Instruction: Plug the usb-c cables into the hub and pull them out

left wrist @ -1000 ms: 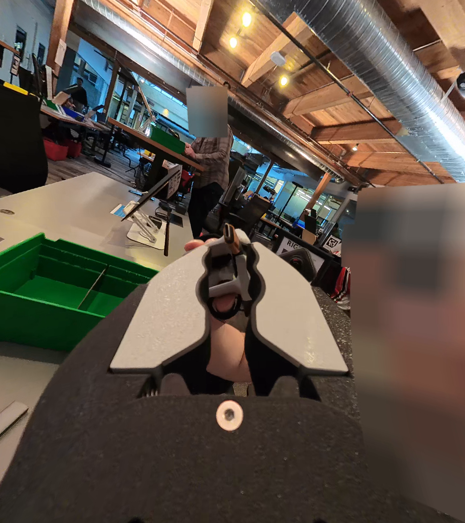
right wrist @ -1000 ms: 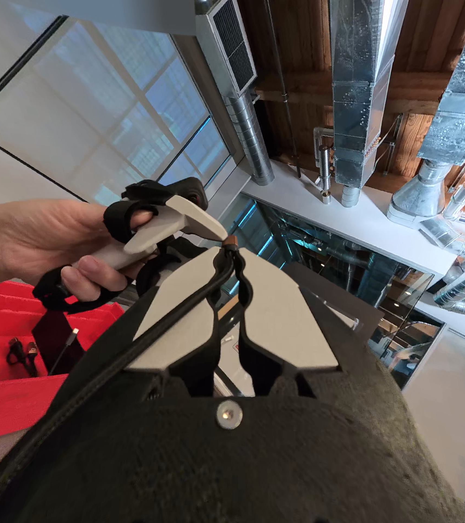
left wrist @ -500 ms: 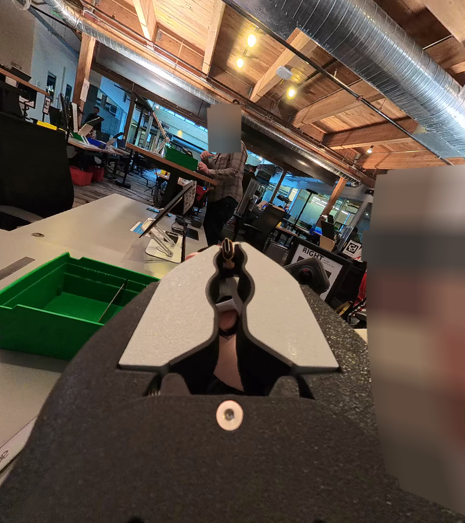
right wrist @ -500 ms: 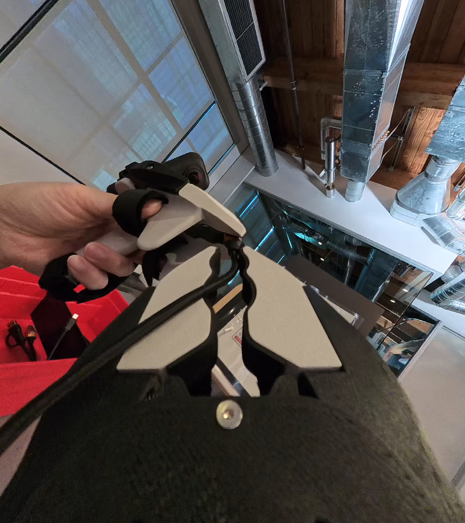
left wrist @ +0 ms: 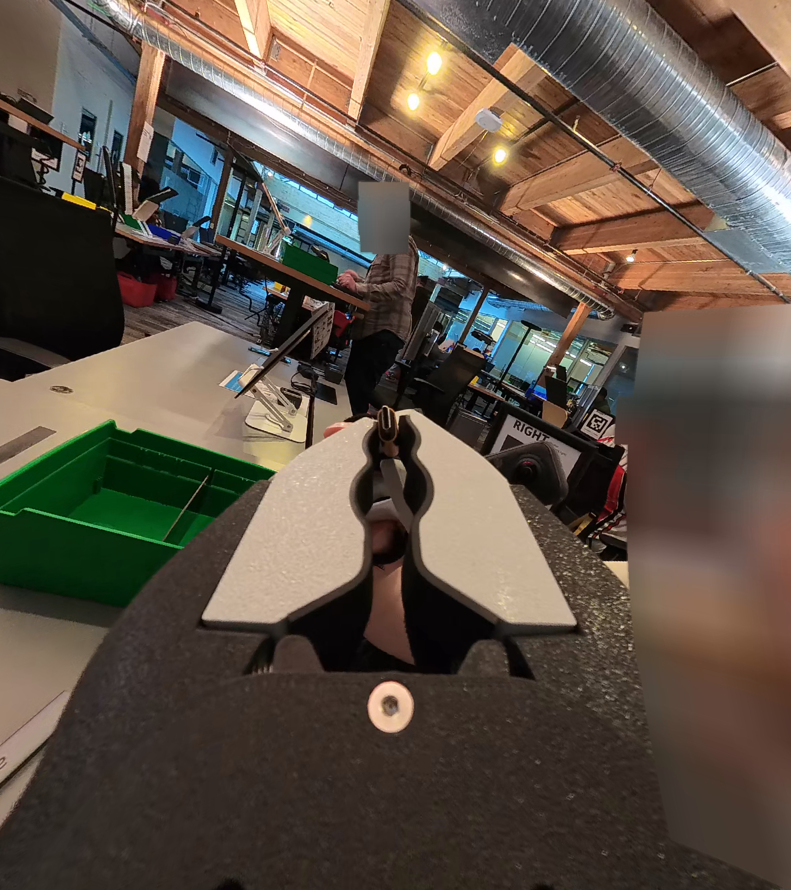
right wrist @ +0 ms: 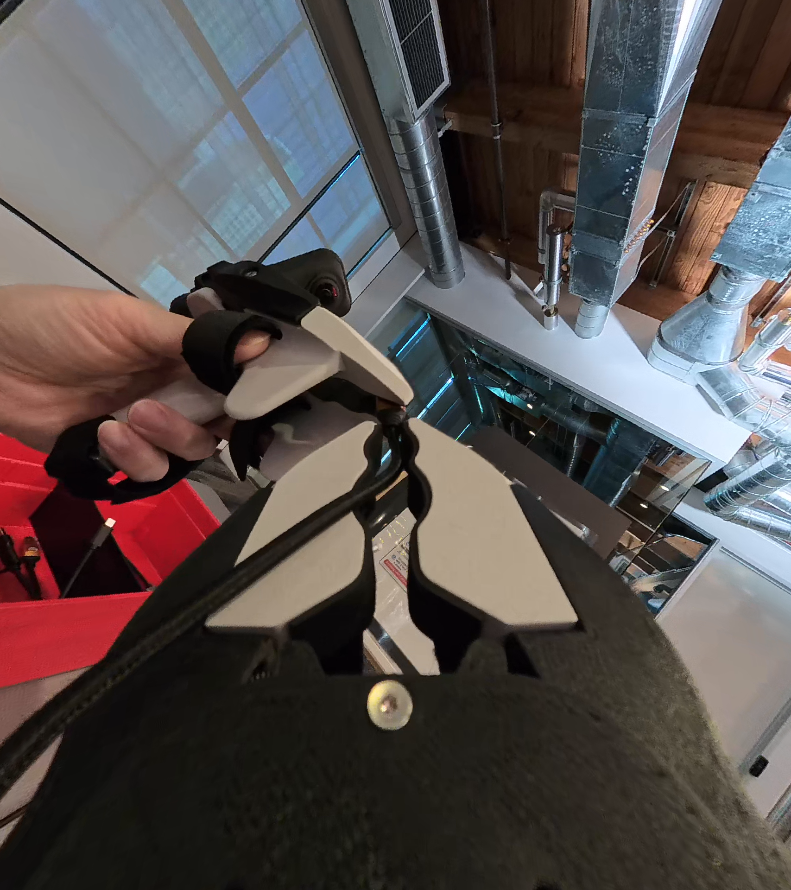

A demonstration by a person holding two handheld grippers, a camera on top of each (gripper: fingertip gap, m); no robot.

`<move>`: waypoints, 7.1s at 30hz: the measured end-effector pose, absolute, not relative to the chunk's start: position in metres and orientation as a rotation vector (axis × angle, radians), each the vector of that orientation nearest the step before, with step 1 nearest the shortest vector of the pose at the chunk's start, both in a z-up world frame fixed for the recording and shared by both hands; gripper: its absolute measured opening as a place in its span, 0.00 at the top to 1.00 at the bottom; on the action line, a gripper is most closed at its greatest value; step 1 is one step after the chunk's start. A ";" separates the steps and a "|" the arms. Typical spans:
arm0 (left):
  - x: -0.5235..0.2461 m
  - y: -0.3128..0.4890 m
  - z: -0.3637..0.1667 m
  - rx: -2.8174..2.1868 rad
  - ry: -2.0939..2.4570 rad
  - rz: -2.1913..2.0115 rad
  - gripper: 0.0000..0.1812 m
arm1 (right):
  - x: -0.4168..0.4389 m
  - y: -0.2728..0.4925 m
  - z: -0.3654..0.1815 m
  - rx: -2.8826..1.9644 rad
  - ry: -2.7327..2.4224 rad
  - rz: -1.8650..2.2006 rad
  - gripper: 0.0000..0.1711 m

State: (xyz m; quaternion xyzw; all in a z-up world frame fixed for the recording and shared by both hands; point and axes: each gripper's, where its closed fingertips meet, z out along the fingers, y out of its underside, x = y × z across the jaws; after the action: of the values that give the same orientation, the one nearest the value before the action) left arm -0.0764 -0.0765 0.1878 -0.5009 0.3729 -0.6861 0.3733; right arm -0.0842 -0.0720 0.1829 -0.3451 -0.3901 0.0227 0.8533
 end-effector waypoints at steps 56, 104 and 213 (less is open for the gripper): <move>-0.031 0.029 -0.056 -1.779 1.828 -0.445 0.76 | 0.071 -0.112 0.240 -0.779 -0.753 0.015 0.96; -0.052 0.005 -0.040 -0.721 1.646 1.153 0.88 | 0.101 -0.120 0.242 -0.728 -0.724 0.134 0.96; -0.075 0.006 0.150 -0.778 0.960 0.495 0.95 | -0.062 -0.033 0.162 -1.105 -0.883 0.144 0.96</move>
State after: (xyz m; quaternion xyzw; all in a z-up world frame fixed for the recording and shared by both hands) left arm -0.0746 0.0056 0.1503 -0.3609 0.4453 0.2298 0.7865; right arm -0.0617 -0.0335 0.1616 -0.5072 -0.4054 0.0659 0.7577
